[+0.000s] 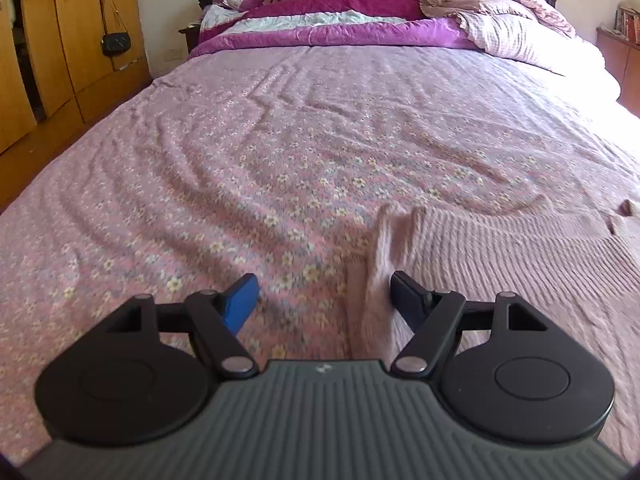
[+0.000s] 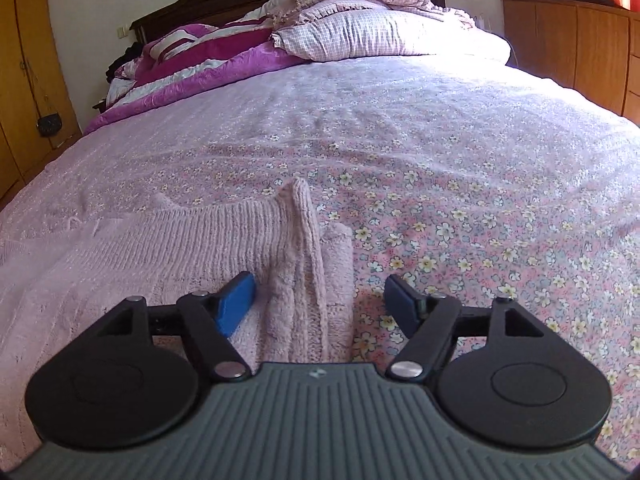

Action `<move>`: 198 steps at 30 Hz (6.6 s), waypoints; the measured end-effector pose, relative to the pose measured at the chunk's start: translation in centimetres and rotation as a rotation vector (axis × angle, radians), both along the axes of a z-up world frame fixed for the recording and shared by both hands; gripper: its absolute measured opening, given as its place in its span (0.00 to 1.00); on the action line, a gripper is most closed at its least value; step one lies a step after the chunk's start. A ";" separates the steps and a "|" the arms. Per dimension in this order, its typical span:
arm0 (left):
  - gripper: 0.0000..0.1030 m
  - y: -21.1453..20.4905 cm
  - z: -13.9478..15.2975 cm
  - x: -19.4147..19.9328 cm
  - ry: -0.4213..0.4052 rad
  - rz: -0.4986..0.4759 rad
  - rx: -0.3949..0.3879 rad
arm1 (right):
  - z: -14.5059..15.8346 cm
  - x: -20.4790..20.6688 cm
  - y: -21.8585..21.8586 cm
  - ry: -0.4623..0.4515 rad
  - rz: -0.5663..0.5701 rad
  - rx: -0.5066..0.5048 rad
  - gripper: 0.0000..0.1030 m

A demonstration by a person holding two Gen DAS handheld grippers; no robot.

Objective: Fold small clothes

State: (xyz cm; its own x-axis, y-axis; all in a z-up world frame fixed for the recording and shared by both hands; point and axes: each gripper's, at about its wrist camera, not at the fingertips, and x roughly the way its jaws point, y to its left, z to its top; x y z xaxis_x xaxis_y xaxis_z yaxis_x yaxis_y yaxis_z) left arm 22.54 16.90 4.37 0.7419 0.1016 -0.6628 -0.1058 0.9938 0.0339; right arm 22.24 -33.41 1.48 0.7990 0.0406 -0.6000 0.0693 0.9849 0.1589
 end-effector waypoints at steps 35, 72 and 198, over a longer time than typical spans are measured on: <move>0.72 -5.5 2.6 -15.4 0.109 -0.025 -0.082 | -0.2 -13.0 -2.8 -0.005 0.032 0.503 0.94; 0.74 -8.0 -0.8 -14.4 0.189 -0.022 -0.027 | -2.8 -11.2 -0.9 -0.174 0.007 0.630 0.81; 0.18 -1.9 3.7 -5.9 -0.156 -0.209 -0.440 | 4.6 -9.6 21.9 -0.072 0.247 0.334 1.00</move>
State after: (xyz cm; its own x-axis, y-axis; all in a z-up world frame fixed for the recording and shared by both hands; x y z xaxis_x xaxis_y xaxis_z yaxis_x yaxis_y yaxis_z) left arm 16.68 14.99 8.09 0.8100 -0.3230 -0.4895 0.1260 0.9110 -0.3926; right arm 12.61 -11.47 6.07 0.7803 0.4192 -0.4641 -0.1855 0.8638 0.4684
